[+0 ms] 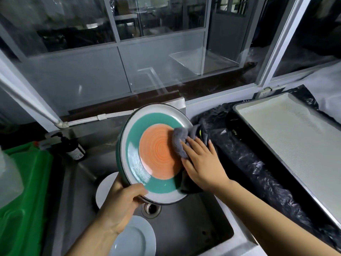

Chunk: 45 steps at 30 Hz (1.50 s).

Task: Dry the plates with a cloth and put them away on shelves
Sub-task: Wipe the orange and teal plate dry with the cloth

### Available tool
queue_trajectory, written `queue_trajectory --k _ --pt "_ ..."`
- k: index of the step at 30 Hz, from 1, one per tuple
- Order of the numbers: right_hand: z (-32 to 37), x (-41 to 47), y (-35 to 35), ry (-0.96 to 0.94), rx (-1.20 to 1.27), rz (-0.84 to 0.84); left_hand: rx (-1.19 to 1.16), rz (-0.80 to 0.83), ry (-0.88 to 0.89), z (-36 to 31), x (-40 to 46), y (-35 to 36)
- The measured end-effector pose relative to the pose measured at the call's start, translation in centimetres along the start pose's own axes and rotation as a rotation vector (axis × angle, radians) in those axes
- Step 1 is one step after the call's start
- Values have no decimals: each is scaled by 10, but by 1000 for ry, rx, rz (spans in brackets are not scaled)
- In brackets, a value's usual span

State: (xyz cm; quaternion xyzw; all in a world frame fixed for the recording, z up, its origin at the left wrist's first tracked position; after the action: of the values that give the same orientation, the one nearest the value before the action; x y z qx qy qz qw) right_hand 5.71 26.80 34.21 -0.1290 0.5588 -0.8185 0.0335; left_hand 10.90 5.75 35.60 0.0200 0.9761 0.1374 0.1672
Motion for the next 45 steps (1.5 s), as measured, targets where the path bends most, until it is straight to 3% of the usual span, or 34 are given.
queue_trajectory --k 8,12,16,20,23,29,34,39,45 --pt "53 -55 10 -459 183 201 -102 57 -12 -7 2 3" --pt "77 -37 2 -582 182 160 -80 96 -23 -12 -1 3" --pt "90 -15 -6 -674 41 12 -9 102 -9 -19 -5 0" --pt "102 17 -25 -557 38 -220 30 112 -33 -20 -14 9" --pt "90 38 -36 -405 27 -276 36 108 -46 -18 -20 13" --pt "16 35 -24 -79 -125 -108 19 1 70 -27 -19 -2" --pt "4 -9 3 -202 -103 24 -33 -16 110 -35 -12 -7" --pt "29 -44 5 -320 43 48 -151 -1 22 -27 4 -8" --pt "70 -48 -9 -470 18 -330 -207 72 -114 -20 13 0"
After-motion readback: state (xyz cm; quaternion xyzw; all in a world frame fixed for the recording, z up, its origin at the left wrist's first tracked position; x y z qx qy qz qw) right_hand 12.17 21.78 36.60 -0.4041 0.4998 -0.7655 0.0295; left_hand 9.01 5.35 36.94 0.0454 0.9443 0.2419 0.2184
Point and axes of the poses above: each hand's wrist, its own x-axis towards the middle knuckle, its own y-axis out of the palm, z = x × y, the point moved 6 cm from there along x, towards the middle knuckle, and after that the axes turned 3 degrees about z, right-handed, at the moved point
